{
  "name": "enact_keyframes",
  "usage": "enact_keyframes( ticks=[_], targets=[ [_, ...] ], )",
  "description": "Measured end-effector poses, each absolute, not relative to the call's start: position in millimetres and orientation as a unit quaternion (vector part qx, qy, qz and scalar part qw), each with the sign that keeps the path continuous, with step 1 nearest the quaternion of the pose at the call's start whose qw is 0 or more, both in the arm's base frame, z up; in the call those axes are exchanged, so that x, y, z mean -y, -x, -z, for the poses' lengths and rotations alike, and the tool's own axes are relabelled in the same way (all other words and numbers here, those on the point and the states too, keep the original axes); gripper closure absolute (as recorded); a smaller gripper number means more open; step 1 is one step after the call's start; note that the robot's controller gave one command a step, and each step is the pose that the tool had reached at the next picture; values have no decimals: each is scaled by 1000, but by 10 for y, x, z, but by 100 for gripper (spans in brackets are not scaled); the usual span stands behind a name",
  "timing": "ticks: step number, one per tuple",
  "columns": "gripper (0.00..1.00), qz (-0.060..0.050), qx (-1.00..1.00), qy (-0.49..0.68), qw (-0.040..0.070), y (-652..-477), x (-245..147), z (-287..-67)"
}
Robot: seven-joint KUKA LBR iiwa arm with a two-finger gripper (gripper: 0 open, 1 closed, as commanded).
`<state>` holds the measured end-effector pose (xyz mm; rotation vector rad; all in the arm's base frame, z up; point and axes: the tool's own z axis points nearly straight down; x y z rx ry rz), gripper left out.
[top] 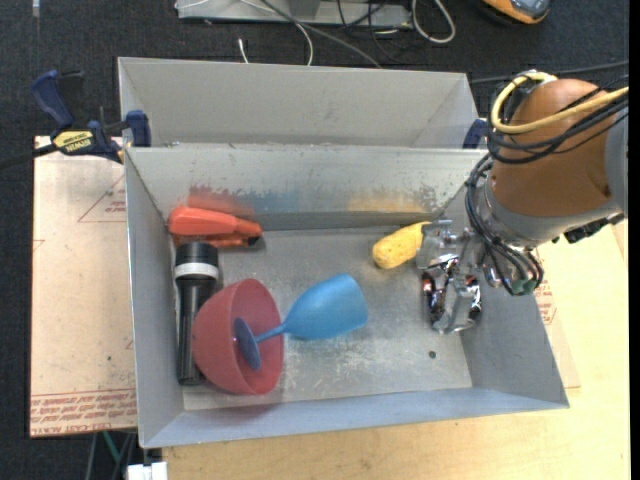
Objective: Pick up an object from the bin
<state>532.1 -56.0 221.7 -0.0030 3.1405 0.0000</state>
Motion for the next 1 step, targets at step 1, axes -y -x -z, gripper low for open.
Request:
enact_keyframes(
  ticks=[1],
  targets=[
    [0,0,-1000,1,1,-5321,560,-2217]
  ],
)
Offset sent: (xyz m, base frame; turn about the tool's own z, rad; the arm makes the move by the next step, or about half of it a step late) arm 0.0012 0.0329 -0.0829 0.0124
